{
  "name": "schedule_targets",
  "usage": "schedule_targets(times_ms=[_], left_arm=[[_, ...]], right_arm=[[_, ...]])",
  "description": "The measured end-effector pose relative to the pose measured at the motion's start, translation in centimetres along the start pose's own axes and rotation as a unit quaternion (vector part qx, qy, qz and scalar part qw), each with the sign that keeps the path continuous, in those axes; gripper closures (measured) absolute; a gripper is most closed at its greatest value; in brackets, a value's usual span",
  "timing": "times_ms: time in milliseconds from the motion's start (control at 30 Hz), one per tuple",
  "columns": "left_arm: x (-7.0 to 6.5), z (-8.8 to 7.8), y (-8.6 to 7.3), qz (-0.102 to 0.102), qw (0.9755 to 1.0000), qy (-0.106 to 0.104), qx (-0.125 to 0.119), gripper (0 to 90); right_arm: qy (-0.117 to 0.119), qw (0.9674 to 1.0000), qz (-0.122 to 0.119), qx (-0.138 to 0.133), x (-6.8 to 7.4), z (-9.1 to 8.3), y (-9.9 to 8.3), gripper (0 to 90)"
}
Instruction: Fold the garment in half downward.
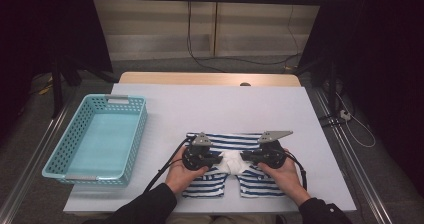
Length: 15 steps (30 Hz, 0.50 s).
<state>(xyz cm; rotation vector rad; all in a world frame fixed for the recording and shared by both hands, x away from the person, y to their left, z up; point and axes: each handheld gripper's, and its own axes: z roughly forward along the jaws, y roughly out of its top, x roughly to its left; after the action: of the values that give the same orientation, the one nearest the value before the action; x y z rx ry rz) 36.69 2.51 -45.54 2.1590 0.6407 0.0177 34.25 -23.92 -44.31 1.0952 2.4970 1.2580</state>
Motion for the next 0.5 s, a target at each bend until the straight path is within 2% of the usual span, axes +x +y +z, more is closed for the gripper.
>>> schedule_targets(times_ms=[67, 133, 200, 300, 400, 433, 500], left_arm=[[-0.1, 0.0, 0.0, -0.004, 0.9998, -0.004, -0.02, 85.4], [-0.1, -0.4, 0.1, 0.005, 0.9998, -0.006, -0.021, 85.8], [-0.3, -0.7, 0.1, 0.001, 0.9996, -0.006, -0.027, 85.8], [-0.3, -1.2, 0.2, 0.012, 0.9994, -0.015, -0.03, 85.9], [-0.5, -1.4, 0.2, 0.016, 0.9989, -0.022, -0.039, 85.9], [-0.7, -1.6, 0.2, 0.007, 0.9988, -0.025, -0.041, 85.9], [-0.7, -1.8, 0.2, 0.014, 0.9983, -0.028, -0.049, 85.9]], right_arm=[[0.002, 1.0, -0.001, -0.002, 0.1, -0.2, 0.0, 87.7], [0.003, 1.0, -0.005, -0.005, 0.1, -0.2, 0.0, 87.7], [0.004, 1.0, -0.004, -0.007, 0.3, -0.3, 0.0, 87.7], [0.005, 0.9997, -0.007, -0.022, 0.5, -0.9, 0.1, 87.8], [0.007, 0.9993, -0.011, -0.034, 0.8, -1.5, 0.1, 87.8], [0.007, 0.9993, -0.012, -0.036, 0.9, -1.6, 0.1, 87.8], [0.007, 0.9992, -0.013, -0.038, 1.1, -1.9, 0.0, 87.8]])
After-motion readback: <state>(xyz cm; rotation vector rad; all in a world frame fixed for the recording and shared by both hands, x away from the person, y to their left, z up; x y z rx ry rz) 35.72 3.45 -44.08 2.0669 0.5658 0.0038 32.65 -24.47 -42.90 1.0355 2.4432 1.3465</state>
